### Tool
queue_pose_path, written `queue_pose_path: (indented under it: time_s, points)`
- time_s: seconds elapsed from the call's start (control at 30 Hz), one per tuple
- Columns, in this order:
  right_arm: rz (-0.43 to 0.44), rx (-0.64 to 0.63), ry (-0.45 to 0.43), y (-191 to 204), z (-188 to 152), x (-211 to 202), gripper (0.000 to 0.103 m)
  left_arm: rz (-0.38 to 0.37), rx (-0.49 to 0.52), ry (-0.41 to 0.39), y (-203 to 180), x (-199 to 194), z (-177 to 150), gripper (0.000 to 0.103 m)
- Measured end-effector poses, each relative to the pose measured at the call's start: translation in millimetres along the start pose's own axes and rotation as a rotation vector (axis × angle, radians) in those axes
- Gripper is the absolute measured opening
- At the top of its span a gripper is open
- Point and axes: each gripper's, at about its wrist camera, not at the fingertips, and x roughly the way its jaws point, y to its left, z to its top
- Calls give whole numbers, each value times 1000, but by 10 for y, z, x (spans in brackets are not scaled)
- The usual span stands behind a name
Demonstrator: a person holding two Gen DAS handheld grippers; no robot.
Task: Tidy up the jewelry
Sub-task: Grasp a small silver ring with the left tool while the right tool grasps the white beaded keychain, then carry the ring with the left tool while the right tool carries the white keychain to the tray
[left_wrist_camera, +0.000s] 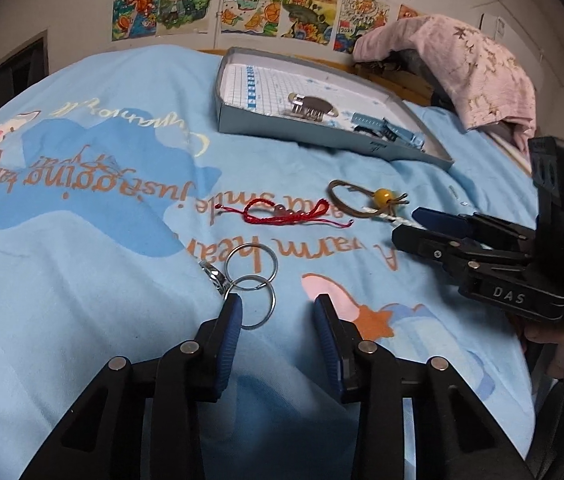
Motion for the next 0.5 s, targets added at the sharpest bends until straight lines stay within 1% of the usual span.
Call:
queue_pose_path:
  time_s: [0.07, 0.1, 0.27, 0.33, 0.37, 0.4, 0.43, 0.47, 0.5]
  points:
    - [7, 1, 14, 6, 2, 44, 43, 22, 1, 16, -7, 44, -6, 30]
    - [9, 2, 17, 9, 1, 54, 43, 32, -1, 23, -4, 61, -7, 27]
    - [18, 6, 31, 26, -6, 79, 37, 64, -11, 37, 17, 104, -22, 18]
    - [21, 0, 33, 45, -3, 91, 30, 64, -10, 43, 13, 115, -25, 13]
    - [21, -5, 36, 56, -3, 98, 28, 64, -8, 44, 11, 122, -22, 13]
    - [21, -9, 39, 67, -4, 103, 24, 60, -5, 44, 4, 122, -24, 10]
    - [21, -10, 41, 76, -4, 108, 18, 58, -2, 44, -1, 123, -21, 8]
    - [25, -10, 43, 78, -5, 110, 15, 57, 3, 42, -11, 118, -21, 7]
    - [31, -11, 49, 94, -10, 113, 14, 55, 6, 41, -18, 112, -21, 6]
